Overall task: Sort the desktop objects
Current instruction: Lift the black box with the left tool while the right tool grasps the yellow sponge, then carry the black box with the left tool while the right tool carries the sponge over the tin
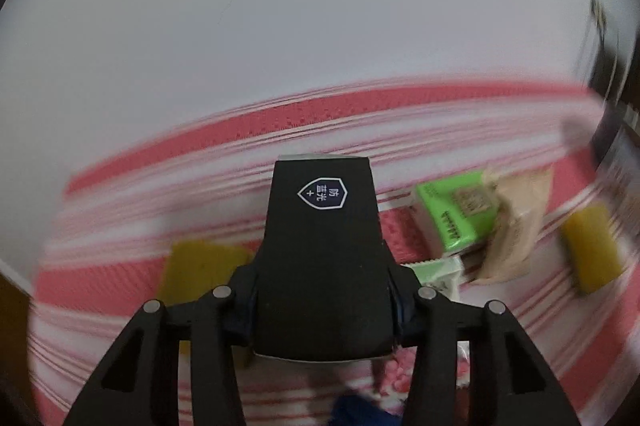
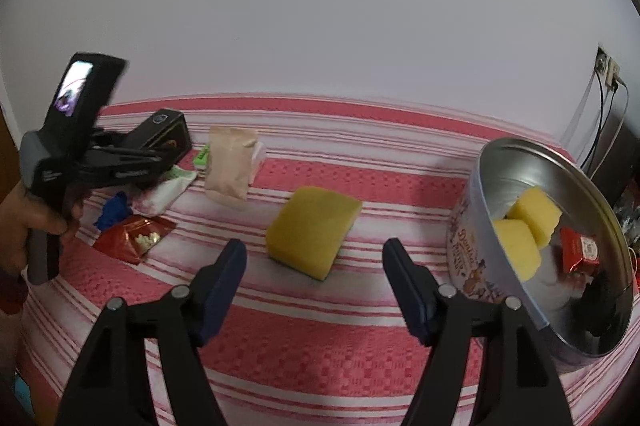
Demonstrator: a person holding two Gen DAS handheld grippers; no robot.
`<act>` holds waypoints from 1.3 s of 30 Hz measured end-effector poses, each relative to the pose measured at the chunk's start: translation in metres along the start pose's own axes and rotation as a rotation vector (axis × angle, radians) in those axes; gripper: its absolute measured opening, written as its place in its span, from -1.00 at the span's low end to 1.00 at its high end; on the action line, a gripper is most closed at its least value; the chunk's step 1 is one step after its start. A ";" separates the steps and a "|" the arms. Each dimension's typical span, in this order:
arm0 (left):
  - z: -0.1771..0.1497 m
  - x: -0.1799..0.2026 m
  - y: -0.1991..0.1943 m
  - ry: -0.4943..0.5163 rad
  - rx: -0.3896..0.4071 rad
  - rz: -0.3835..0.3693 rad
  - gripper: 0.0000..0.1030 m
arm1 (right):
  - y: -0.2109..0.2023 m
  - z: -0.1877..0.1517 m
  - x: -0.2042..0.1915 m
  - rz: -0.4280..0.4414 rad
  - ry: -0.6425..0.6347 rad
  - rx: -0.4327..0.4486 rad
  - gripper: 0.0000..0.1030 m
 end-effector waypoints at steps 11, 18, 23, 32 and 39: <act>-0.014 0.001 -0.098 -0.155 0.212 -0.015 0.00 | 0.046 0.010 -0.010 -0.033 -0.002 -0.079 0.54; -0.012 0.015 -0.105 -0.133 0.245 0.017 0.00 | 0.081 -0.002 -0.003 -0.097 0.037 -0.184 0.07; -0.021 0.019 -0.112 -0.136 0.227 0.005 0.00 | 0.051 0.003 -0.005 -0.121 0.000 -0.109 0.04; -0.021 0.051 -0.134 -0.108 0.253 -0.017 0.00 | -0.020 0.023 0.006 -0.123 0.026 0.063 0.05; -0.016 0.082 -0.147 -0.089 0.272 -0.063 0.00 | -0.054 0.023 0.027 -0.142 0.057 0.118 0.05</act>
Point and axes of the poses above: each gripper's, at about its wrist camera, not at the fingertips, and y roughly the way its jaws point, x to its right, z to its top, the point moved 10 cm from there along y, roughly the way its jaws point, and after that the axes turned 5 degrees about z, right-handed, at the moved point
